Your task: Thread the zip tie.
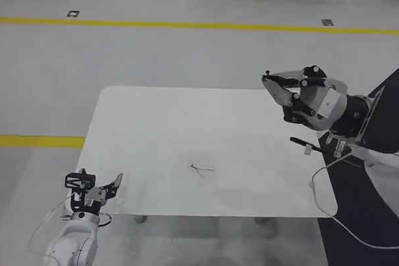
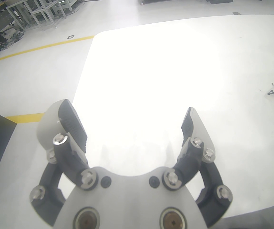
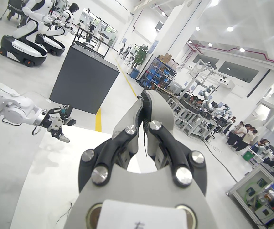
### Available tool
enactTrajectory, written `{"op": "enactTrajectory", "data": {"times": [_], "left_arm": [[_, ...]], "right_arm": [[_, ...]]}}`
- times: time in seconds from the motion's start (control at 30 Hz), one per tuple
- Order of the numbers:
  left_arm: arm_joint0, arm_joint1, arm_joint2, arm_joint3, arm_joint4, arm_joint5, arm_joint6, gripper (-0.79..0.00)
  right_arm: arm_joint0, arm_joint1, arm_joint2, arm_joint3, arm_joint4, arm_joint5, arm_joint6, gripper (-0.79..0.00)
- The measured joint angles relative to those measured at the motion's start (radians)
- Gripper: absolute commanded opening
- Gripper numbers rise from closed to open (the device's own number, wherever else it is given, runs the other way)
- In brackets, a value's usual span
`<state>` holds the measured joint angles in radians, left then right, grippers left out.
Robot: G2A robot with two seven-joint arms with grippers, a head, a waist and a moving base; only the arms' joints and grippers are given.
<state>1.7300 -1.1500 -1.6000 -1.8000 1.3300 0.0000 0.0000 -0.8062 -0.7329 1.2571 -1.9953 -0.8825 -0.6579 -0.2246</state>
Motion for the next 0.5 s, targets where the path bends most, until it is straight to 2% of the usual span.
{"op": "enactTrajectory", "data": {"times": [0.17, 0.23, 0.33, 0.5], "left_arm": [[0.000, 0.000, 0.000, 0.000, 0.000, 0.000, 0.000, 0.000], [0.000, 0.000, 0.000, 0.000, 0.000, 0.000, 0.000, 0.000], [0.000, 0.000, 0.000, 0.000, 0.000, 0.000, 0.000, 0.000], [0.000, 0.000, 0.000, 0.000, 0.000, 0.000, 0.000, 0.000]], "right_arm": [[-0.006, -0.001, -0.003, 0.004, 0.007, 0.005, -0.002, -0.785], [-0.043, -0.007, -0.015, 0.027, 0.077, 0.033, 0.000, -0.785], [-0.083, -0.009, -0.025, 0.056, 0.353, 0.056, 0.108, -0.785], [-0.112, 0.006, 0.010, 0.086, 0.918, 0.119, 0.428, -0.785]]}}
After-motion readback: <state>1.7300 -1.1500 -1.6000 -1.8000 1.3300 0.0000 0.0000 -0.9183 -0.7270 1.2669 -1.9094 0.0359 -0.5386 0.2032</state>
